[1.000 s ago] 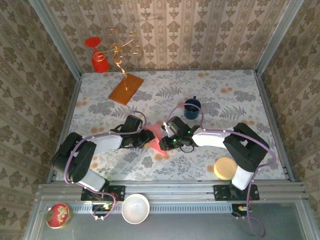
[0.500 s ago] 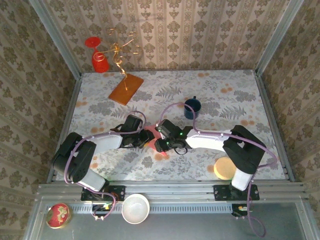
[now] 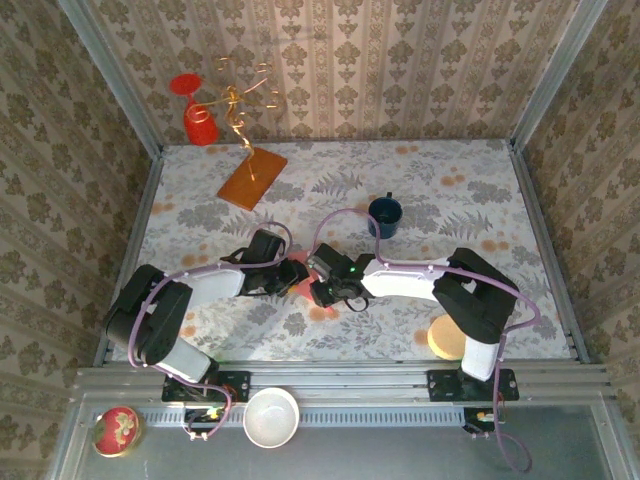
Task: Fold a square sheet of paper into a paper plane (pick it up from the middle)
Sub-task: Fourth fold the wing at the center of the table.
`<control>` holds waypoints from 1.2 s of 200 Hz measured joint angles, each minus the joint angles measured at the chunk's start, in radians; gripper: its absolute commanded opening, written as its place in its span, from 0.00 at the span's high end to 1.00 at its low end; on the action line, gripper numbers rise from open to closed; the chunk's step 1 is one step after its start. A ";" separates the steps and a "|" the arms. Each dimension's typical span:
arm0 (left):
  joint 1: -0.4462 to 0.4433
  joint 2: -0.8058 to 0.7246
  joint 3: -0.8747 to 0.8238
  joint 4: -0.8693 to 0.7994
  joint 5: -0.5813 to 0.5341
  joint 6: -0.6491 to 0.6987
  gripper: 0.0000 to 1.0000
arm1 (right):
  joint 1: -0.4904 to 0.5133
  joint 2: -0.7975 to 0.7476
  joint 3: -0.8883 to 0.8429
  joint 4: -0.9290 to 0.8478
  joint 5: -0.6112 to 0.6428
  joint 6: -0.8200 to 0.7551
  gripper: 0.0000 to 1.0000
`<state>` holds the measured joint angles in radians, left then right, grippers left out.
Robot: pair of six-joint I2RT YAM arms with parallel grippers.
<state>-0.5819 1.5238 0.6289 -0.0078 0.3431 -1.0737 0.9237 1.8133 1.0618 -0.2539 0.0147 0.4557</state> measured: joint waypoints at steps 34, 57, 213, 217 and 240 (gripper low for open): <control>0.000 -0.001 0.000 -0.007 -0.004 -0.003 0.66 | 0.000 0.000 0.000 0.003 0.000 -0.013 0.87; 0.000 -0.001 0.000 -0.011 -0.010 -0.004 0.68 | 0.000 0.000 0.000 0.004 -0.006 -0.014 0.91; 0.034 -0.212 -0.018 -0.135 -0.097 -0.004 0.73 | -0.071 0.000 -0.105 0.177 -0.262 -0.006 1.00; 0.034 -0.216 -0.020 -0.135 -0.097 -0.004 0.73 | -0.075 0.000 -0.109 0.183 -0.272 -0.004 1.00; 0.034 -0.226 -0.034 -0.126 -0.092 -0.003 0.73 | -0.106 0.000 -0.135 0.225 -0.338 0.010 1.00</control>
<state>-0.5480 1.2976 0.5953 -0.1333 0.2516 -1.0767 0.8177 1.8133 0.9268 -0.0284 -0.3229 0.4660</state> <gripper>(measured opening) 0.271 0.070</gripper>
